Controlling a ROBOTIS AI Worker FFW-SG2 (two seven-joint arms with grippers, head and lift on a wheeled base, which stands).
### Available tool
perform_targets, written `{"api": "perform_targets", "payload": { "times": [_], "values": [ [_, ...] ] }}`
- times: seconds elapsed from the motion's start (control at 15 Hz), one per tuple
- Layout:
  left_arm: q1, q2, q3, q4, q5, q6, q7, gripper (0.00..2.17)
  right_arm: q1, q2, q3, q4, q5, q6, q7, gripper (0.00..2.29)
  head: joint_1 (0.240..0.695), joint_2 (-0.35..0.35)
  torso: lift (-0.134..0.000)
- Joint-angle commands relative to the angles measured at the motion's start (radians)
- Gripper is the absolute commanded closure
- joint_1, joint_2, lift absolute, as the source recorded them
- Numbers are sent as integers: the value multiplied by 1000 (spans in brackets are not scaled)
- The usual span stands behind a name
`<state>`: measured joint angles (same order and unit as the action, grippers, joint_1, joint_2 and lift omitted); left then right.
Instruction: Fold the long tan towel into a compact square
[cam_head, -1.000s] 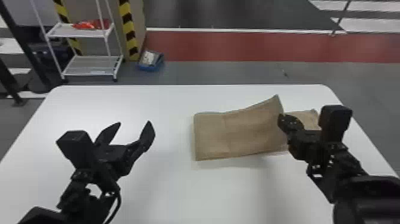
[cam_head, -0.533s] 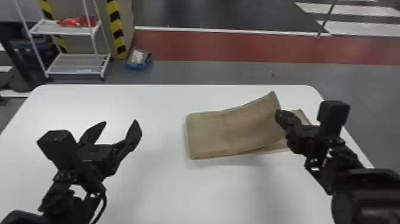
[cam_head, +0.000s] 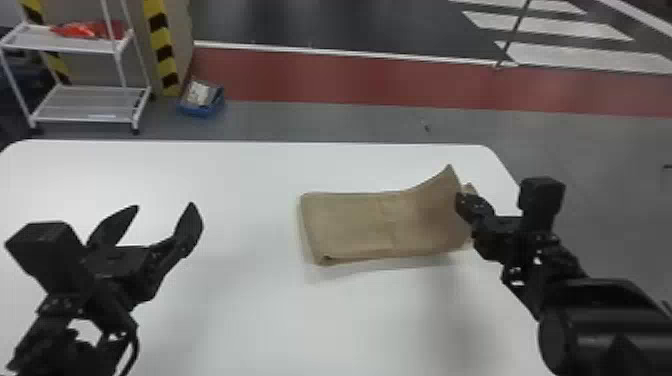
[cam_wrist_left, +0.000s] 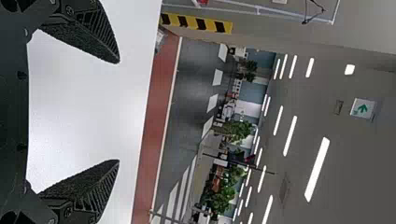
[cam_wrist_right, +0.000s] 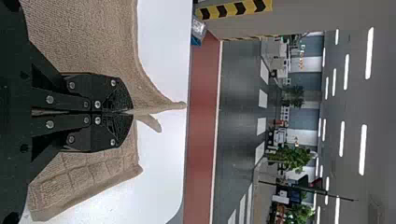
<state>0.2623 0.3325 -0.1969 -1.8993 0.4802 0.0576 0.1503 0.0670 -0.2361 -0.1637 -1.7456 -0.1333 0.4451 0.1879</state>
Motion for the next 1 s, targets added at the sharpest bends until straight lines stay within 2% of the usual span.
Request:
{"api": "perform_targets", "payload": {
  "times": [0.0, 0.2, 0.4, 0.6, 0.93],
  "values": [
    [3, 0, 1, 0, -2, 0, 2, 137, -6, -6, -5, 1, 1, -19, 15, 1146, 695, -157, -123],
    [6, 0, 1, -3, -3, 0, 3, 137, -4, -8, -53, -31, -34, -114, 30, 1146, 695, -156, -123],
    [12, 0, 5, -7, -2, 0, 2, 137, -35, -29, -59, 77, -14, -121, 56, 1146, 695, -173, -123],
    [17, 2, 10, 2, -8, 0, -3, 137, -38, -20, -48, 136, 3, -136, 59, 1146, 695, -186, -123],
    [14, 0, 11, 0, -8, 3, -3, 137, -39, -28, -86, 89, -11, -127, 57, 1146, 695, -188, -123]
  ]
}}
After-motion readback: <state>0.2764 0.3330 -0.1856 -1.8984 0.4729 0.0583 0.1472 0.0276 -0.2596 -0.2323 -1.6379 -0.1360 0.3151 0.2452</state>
